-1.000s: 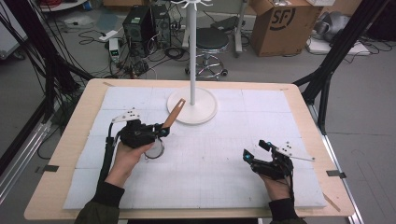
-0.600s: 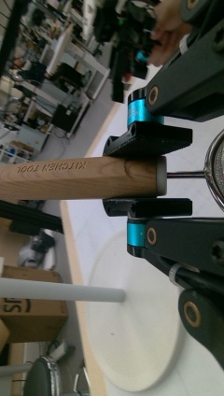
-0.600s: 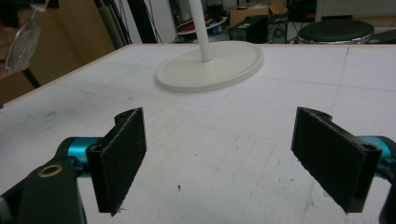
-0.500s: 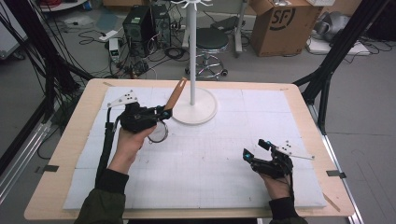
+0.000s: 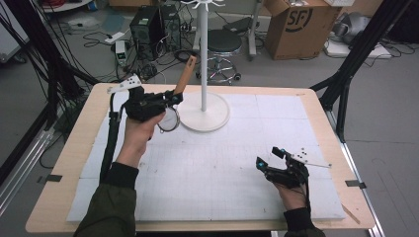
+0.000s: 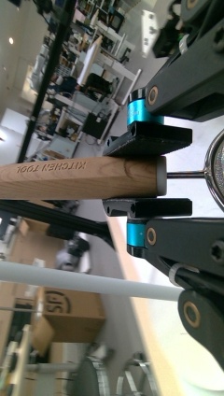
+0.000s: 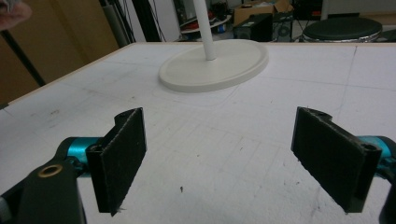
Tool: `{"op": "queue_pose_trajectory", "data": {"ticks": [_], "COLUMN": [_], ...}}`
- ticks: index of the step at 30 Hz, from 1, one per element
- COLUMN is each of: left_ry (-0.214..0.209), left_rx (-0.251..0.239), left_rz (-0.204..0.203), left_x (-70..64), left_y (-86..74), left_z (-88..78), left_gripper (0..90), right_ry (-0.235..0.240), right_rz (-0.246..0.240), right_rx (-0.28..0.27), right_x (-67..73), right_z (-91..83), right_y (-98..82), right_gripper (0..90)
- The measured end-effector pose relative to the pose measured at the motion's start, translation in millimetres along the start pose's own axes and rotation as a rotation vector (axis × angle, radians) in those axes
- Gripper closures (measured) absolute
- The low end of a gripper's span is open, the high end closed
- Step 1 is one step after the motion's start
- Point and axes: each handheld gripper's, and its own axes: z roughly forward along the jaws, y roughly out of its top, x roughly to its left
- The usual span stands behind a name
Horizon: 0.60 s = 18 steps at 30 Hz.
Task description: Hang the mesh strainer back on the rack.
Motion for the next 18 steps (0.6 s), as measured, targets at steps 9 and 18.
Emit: {"op": "queue_pose_trajectory", "data": {"ticks": [9,18], "left_ry": [-0.018,-0.035], "left_rx": [-0.037,-0.055], "left_rz": [0.032,0.021], "left_x": [0.8,2.9], "left_y": [37.5,48.0], "left_z": [10.3,16.1], "left_gripper": [71.3,71.3], "right_ry": [0.004,0.005], "right_rz": [0.006,0.011], "right_rx": [0.009,0.006], "right_x": [-2.9,-2.1], "right_z": [1.6,-0.3], "right_y": [-0.6,-0.9], "right_gripper": [16.9,17.0]}}
